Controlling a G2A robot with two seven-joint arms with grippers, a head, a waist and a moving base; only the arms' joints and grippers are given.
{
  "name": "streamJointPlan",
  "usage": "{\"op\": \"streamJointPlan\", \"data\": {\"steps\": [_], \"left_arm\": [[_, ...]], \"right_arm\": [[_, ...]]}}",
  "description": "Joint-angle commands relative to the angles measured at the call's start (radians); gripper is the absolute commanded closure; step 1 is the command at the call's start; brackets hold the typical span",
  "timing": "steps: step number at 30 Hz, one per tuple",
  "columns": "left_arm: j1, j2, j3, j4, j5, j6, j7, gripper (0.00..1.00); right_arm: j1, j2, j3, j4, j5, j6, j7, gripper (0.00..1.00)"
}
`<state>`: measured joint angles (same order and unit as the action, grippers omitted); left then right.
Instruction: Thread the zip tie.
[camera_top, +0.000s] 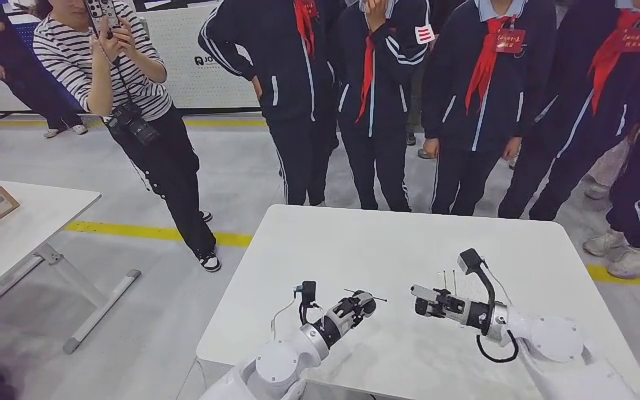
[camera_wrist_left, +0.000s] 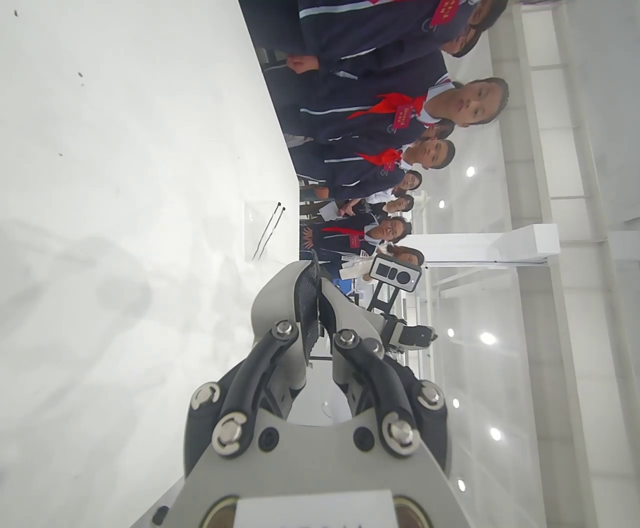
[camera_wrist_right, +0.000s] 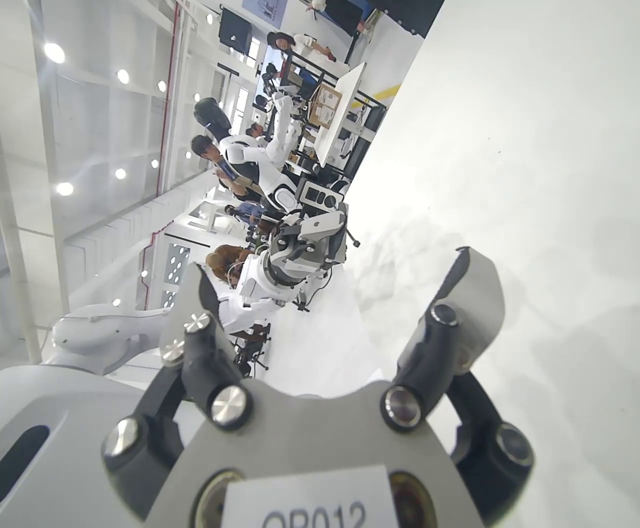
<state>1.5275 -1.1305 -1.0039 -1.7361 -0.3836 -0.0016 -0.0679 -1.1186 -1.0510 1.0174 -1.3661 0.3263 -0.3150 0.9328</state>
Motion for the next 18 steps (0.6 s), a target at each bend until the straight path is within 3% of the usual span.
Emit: {"op": "streamJointPlan", "data": {"steps": [1,5,9,18], "left_arm": [[-0.007,-0.001,-0.003,0.003,0.019,0.000,0.022,1.00],[-0.010,-0.007,0.006,-0.008,0.055,-0.002,0.072,1.00],[-0.014,-0.010,0.017,-0.013,0.069,0.005,0.068,1.00],[-0.014,-0.010,0.017,-0.013,0.069,0.005,0.068,1.00]], "right_arm": [[-0.001,0.000,0.000,-0.001,-0.005,0.001,-0.004,0.00],[-0.002,0.014,0.037,-0.033,-0.121,0.018,-0.023,0.00],[-0.006,0.041,0.103,-0.094,-0.268,0.085,0.033,0.00],[-0.010,0.046,0.123,-0.115,-0.278,0.098,0.027,0.00]]}}
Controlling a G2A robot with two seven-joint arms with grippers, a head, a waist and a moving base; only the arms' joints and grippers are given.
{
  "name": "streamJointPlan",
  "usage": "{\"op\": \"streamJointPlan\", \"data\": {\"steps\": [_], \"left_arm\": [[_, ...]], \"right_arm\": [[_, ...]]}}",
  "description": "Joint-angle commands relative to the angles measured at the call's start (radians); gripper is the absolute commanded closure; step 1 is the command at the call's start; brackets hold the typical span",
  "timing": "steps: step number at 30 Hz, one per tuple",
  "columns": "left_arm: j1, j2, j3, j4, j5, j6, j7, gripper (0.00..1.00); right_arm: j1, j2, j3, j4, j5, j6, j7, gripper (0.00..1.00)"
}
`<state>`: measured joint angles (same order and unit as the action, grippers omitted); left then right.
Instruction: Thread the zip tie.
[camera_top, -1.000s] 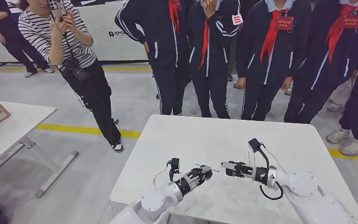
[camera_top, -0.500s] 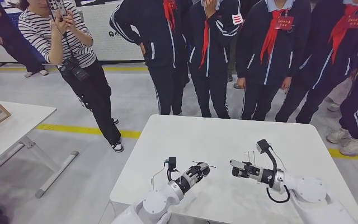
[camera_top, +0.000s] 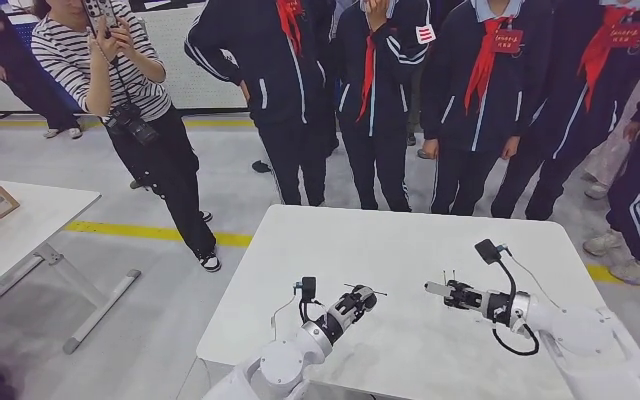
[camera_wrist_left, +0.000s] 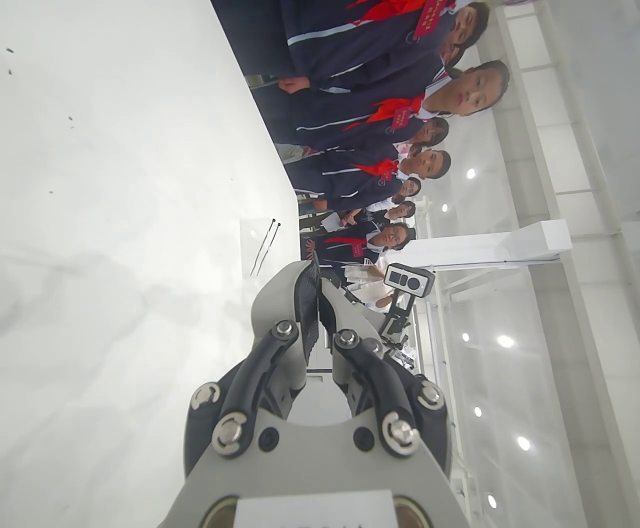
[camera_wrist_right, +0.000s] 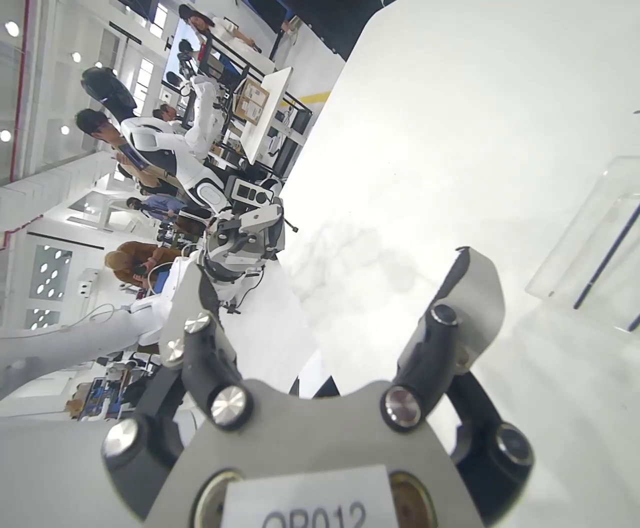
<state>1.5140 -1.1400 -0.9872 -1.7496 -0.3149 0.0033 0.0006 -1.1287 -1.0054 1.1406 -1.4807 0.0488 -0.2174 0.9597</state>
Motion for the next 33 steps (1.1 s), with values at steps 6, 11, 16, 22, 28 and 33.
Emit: {"op": "streamJointPlan", "data": {"steps": [6,11,16,22,28,33], "left_arm": [[0.000,0.000,0.000,0.000,0.000,0.000,0.000,1.00],[0.000,0.000,0.000,0.000,0.000,0.000,0.000,1.00],[0.000,0.000,0.000,0.000,0.000,0.000,0.000,1.00],[0.000,0.000,0.000,0.000,0.000,0.000,0.000,1.00],[0.000,0.000,0.000,0.000,0.000,0.000,0.000,1.00],[-0.002,-0.001,-0.002,-0.002,0.002,-0.008,0.005,1.00]], "right_arm": [[0.018,0.013,0.040,-0.010,-0.100,0.039,0.008,0.00],[0.043,0.034,0.086,-0.060,-0.243,0.161,0.089,0.00],[0.081,0.032,0.033,-0.086,-0.379,0.266,0.109,0.00],[0.081,0.032,0.033,-0.086,-0.379,0.266,0.109,0.00],[0.081,0.032,0.033,-0.086,-0.379,0.266,0.109,0.00],[0.081,0.032,0.033,-0.086,-0.379,0.266,0.109,0.00]]}}
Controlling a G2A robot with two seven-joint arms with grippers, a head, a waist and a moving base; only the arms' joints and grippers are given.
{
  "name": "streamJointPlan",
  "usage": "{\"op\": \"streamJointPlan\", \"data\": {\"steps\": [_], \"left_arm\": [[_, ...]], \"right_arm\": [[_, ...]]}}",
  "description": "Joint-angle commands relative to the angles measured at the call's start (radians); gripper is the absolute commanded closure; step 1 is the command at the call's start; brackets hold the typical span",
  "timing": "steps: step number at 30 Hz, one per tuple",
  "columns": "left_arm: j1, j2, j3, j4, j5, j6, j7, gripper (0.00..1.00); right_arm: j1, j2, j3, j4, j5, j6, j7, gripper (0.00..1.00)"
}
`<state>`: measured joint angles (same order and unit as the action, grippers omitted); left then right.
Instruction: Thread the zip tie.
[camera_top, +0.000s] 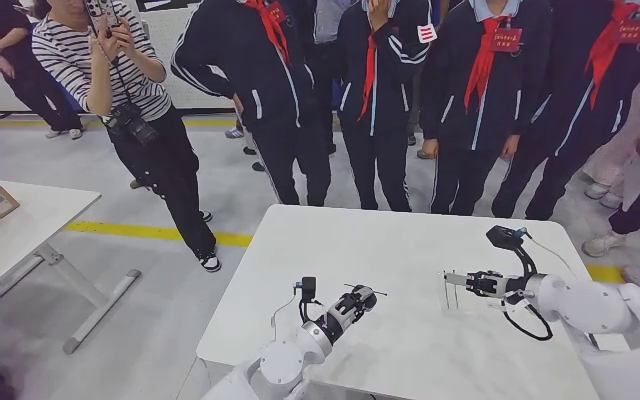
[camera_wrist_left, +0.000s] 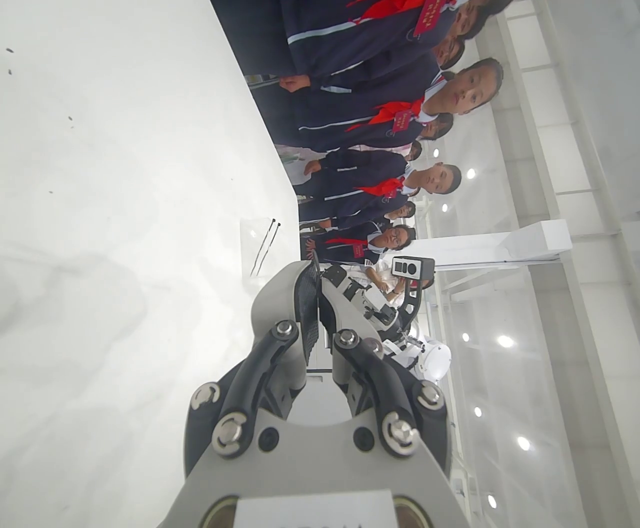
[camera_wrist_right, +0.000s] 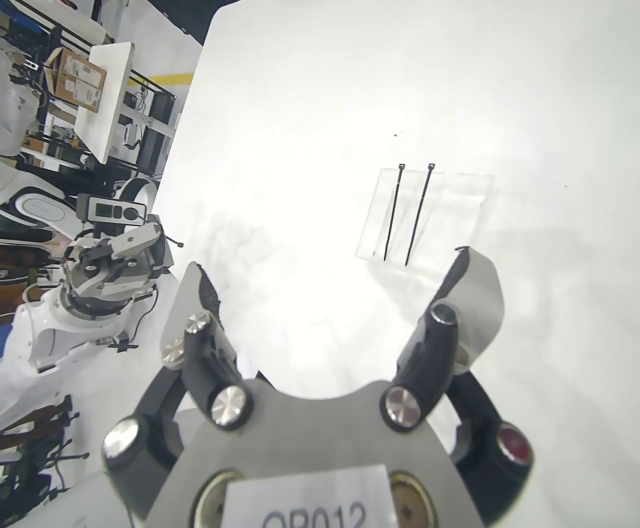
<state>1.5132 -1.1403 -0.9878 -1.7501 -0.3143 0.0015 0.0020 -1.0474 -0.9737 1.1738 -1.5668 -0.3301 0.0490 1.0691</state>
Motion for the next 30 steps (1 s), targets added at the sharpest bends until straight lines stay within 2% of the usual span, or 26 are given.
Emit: {"op": "streamJointPlan", "data": {"steps": [1,3,5,7,9,18,20,23,25,27,29,30], "left_arm": [[0.000,-0.002,-0.005,-0.006,-0.009,-0.027,0.003,1.00],[0.002,-0.001,-0.014,-0.007,0.004,-0.045,-0.007,1.00],[0.008,0.004,-0.027,-0.014,0.020,-0.077,-0.045,1.00],[0.020,0.010,-0.045,-0.023,0.011,-0.098,-0.112,1.00],[0.041,0.018,-0.067,-0.042,-0.045,-0.116,-0.214,1.00],[0.041,0.017,-0.067,-0.043,-0.047,-0.118,-0.213,1.00],[0.046,0.016,-0.078,-0.058,-0.082,-0.160,-0.210,1.00],[0.081,0.020,-0.119,-0.103,-0.112,-0.256,-0.207,1.00],[0.118,0.024,-0.151,-0.147,-0.121,-0.309,-0.213,1.00],[0.151,0.028,-0.176,-0.188,-0.129,-0.341,-0.218,1.00],[0.186,0.030,-0.205,-0.245,-0.140,-0.341,-0.219,1.00],[0.200,0.031,-0.213,-0.260,-0.141,-0.341,-0.224,1.00]], "right_arm": [[0.000,0.000,0.000,0.000,0.000,0.000,0.000,0.00],[0.000,0.000,0.000,0.000,0.000,0.000,0.000,0.00],[0.000,0.000,0.000,0.000,0.000,0.000,0.000,0.00],[0.000,0.000,0.000,0.000,0.000,0.000,0.000,0.00],[0.000,0.000,0.000,0.000,0.000,0.000,0.000,0.00],[0.000,0.000,0.000,0.000,0.000,0.000,0.000,0.00],[0.000,0.000,0.000,0.000,0.000,0.000,0.000,0.00],[0.000,0.000,0.000,0.000,0.000,0.000,0.000,0.00],[0.000,0.000,0.000,0.000,0.000,0.000,0.000,0.00],[0.000,0.000,0.000,0.000,0.000,0.000,0.000,0.00],[0.000,0.000,0.000,0.000,0.000,0.000,0.000,0.00],[0.000,0.000,0.000,0.000,0.000,0.000,0.000,0.00]]}}
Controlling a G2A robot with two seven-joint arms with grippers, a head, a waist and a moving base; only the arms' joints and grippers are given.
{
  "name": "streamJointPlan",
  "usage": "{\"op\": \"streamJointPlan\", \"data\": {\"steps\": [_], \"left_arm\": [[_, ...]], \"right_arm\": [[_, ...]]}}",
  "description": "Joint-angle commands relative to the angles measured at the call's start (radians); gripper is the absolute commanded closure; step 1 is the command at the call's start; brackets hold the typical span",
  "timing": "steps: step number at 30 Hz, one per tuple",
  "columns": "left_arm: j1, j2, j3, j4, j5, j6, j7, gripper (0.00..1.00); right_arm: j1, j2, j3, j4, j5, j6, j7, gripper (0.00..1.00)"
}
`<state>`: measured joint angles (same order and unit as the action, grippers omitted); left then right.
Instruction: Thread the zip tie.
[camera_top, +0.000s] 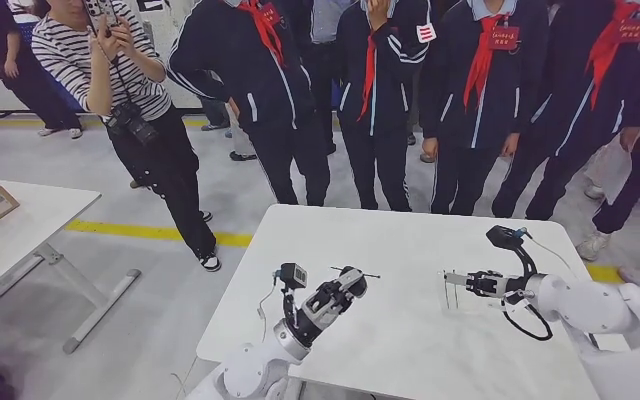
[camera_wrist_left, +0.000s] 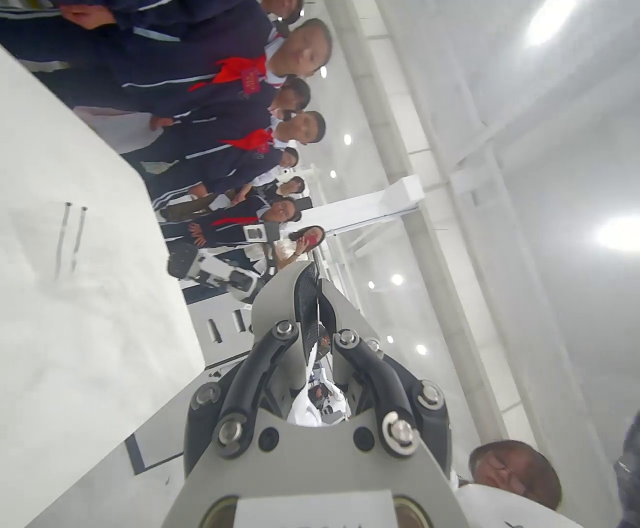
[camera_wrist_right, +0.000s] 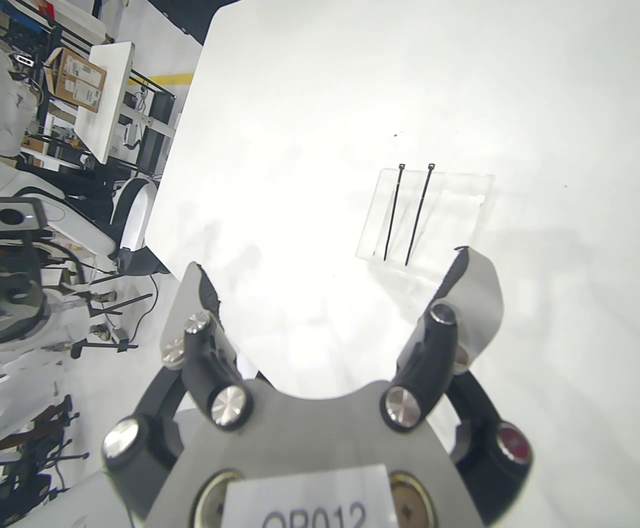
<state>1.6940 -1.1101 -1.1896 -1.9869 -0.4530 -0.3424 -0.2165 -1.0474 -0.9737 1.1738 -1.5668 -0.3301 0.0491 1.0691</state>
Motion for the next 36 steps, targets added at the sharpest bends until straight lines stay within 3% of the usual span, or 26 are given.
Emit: {"op": "streamJointPlan", "data": {"steps": [1,9,14,18,25,36], "left_arm": [[0.028,0.001,-0.015,-0.029,0.001,0.002,-0.012,1.00],[0.028,0.001,-0.015,-0.029,0.001,0.002,-0.012,1.00],[-0.001,-0.013,-0.027,-0.051,-0.063,0.002,0.074,1.00],[0.009,-0.025,-0.029,-0.065,0.016,0.002,0.115,1.00],[0.009,-0.025,-0.029,-0.065,0.016,0.002,0.115,1.00],[-0.062,-0.028,0.028,0.078,0.255,0.201,0.095,1.00]], "right_arm": [[0.000,0.000,0.000,0.000,0.000,0.000,0.000,0.00],[0.000,0.000,0.000,0.000,0.000,0.000,0.000,0.00],[0.000,0.000,0.000,0.000,0.000,0.000,0.000,0.00],[0.000,0.000,0.000,0.000,0.000,0.000,0.000,0.00],[0.000,0.000,0.000,0.000,0.000,0.000,0.000,0.00],[0.000,0.000,0.000,0.000,0.000,0.000,0.000,0.00]]}}
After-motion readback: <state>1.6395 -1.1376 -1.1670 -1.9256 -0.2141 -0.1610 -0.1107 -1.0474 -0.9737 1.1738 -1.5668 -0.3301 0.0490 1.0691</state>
